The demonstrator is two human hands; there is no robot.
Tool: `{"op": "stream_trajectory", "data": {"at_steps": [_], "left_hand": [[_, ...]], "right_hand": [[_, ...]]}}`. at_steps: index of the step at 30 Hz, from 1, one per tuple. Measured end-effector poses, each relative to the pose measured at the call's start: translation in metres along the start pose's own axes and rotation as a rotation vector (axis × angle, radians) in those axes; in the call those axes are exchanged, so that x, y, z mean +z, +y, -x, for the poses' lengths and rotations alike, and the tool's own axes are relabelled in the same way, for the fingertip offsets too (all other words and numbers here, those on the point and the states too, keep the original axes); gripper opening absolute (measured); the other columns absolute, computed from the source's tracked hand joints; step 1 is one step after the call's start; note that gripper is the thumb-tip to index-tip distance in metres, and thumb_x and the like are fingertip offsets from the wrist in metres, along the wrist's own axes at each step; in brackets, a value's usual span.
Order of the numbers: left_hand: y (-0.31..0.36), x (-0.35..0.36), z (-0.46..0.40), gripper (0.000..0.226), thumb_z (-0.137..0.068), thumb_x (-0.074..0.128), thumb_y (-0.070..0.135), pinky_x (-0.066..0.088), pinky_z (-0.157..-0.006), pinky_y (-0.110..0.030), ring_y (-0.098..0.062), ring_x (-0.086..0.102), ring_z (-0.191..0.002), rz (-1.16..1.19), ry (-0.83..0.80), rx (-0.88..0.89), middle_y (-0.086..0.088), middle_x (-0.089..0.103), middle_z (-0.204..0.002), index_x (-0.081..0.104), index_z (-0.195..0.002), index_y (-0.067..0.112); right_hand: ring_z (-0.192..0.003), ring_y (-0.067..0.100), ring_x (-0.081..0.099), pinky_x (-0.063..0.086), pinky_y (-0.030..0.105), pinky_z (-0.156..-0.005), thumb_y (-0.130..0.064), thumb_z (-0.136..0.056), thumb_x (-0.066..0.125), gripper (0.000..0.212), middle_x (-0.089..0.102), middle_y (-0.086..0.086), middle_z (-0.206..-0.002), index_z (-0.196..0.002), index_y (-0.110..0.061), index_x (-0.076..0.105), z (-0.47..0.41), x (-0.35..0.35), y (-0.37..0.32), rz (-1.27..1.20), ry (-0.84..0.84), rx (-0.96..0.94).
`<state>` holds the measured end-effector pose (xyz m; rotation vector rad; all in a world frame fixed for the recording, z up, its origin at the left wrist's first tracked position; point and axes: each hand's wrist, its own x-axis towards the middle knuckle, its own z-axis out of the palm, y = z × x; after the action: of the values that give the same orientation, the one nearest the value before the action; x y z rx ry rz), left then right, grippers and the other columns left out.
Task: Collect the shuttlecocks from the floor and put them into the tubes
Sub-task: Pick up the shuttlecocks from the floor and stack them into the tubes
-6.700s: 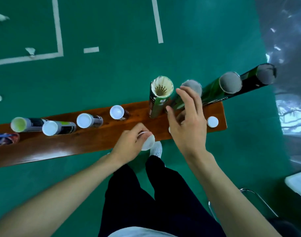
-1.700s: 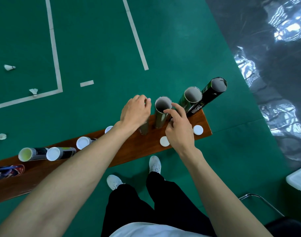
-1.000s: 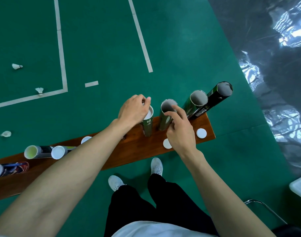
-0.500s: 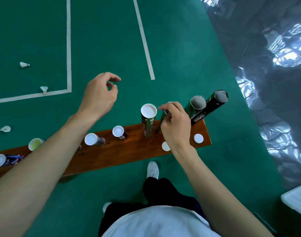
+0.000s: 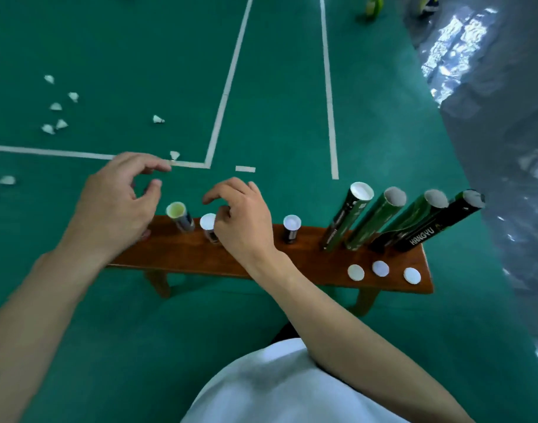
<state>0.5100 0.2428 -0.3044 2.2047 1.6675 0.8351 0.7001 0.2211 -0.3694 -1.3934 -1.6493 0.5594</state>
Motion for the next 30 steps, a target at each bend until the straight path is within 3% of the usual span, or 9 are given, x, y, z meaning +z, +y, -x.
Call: {"op": "stream_trajectory", "data": {"at_steps": [3,10,12,15,19,22,24,26,30], "left_hand": [[-0.043,-0.065,0.061,0.028,-0.091,0.064,0.003,0.046,-0.093,-0.029,-0.015,0.061,-0.107,-0.036,0.093,-0.112,0.007,0.066,-0.118,0.070,-0.110,0.021],[-0.140,-0.211,0.214,0.028,-0.091,0.065,0.001,0.037,-0.093,-0.009,-0.007,0.059,-0.113,-0.147,0.366,-0.403,0.009,0.066,-0.118,0.071,-0.111,0.019],[-0.162,-0.243,0.260,0.028,-0.090,0.066,0.000,0.038,-0.087,-0.006,-0.004,0.060,-0.111,-0.162,0.453,-0.484,0.010,0.067,-0.117,0.071,-0.110,0.020],[-0.192,-0.276,0.326,0.029,-0.090,0.066,0.000,0.041,-0.093,-0.011,-0.001,0.060,-0.110,-0.184,0.579,-0.612,0.013,0.067,-0.116,0.071,-0.109,0.022],[-0.231,-0.305,0.405,0.031,-0.089,0.066,-0.001,0.043,-0.090,-0.017,-0.006,0.062,-0.108,-0.156,0.705,-0.807,0.012,0.067,-0.116,0.070,-0.107,0.024],[-0.269,-0.331,0.450,0.032,-0.088,0.068,0.001,0.045,-0.084,-0.019,-0.011,0.063,-0.106,-0.154,0.758,-0.909,0.012,0.065,-0.118,0.070,-0.110,0.024],[-0.299,-0.357,0.471,0.032,-0.090,0.070,0.007,0.048,-0.080,-0.023,-0.007,0.062,-0.106,-0.177,0.770,-0.943,0.017,0.061,-0.122,0.067,-0.113,0.029],[-0.331,-0.383,0.483,0.035,-0.091,0.070,0.010,0.048,-0.078,-0.023,-0.007,0.060,-0.108,-0.186,0.776,-0.957,0.020,0.058,-0.125,0.065,-0.116,0.032],[-0.417,-0.452,0.497,0.037,-0.090,0.071,0.009,0.044,-0.082,-0.018,-0.007,0.059,-0.110,-0.189,0.825,-0.989,0.020,0.057,-0.126,0.065,-0.117,0.032]], "right_hand": [[-0.094,0.028,0.059,0.044,0.036,-0.084,0.005,-0.073,0.047,0.038,0.070,-0.003,-0.101,-0.087,-0.018,0.074,0.010,0.061,-0.058,-0.101,-0.061,-0.082],[-0.094,0.012,0.058,0.039,0.015,-0.086,0.001,-0.070,0.043,0.041,0.068,-0.015,-0.095,-0.081,-0.028,0.070,0.034,0.200,-0.206,-0.314,-0.302,-0.237],[-0.084,0.001,0.057,0.040,0.014,-0.078,-0.002,-0.072,0.042,0.043,0.066,-0.021,-0.089,-0.078,-0.037,0.067,0.046,0.236,-0.241,-0.389,-0.406,-0.229],[-0.049,0.003,0.046,0.032,0.014,-0.050,-0.005,-0.075,0.042,0.042,0.058,-0.028,-0.070,-0.082,-0.038,0.068,0.067,0.290,-0.281,-0.499,-0.569,-0.169],[-0.044,0.007,0.038,0.031,0.023,-0.050,0.003,-0.084,0.050,0.041,0.056,-0.027,-0.066,-0.084,-0.033,0.070,0.098,0.369,-0.331,-0.527,-0.776,-0.191],[-0.056,0.001,0.050,0.037,0.022,-0.060,-0.004,-0.093,0.058,0.037,0.065,-0.028,-0.092,-0.106,-0.036,0.071,0.121,0.429,-0.370,-0.537,-0.916,-0.227],[-0.095,-0.005,0.060,0.044,0.020,-0.078,-0.017,-0.098,0.061,0.038,0.063,-0.029,-0.121,-0.127,-0.041,0.062,0.134,0.472,-0.397,-0.517,-1.021,-0.277],[-0.126,-0.002,0.050,0.041,0.023,-0.099,-0.028,-0.099,0.063,0.047,0.054,-0.026,-0.142,-0.143,-0.040,0.050,0.141,0.513,-0.419,-0.488,-1.090,-0.297],[-0.135,0.005,0.048,0.039,0.033,-0.112,-0.039,-0.099,0.064,0.050,0.054,-0.019,-0.144,-0.145,-0.037,0.045,0.142,0.624,-0.475,-0.443,-1.124,-0.171]]}}
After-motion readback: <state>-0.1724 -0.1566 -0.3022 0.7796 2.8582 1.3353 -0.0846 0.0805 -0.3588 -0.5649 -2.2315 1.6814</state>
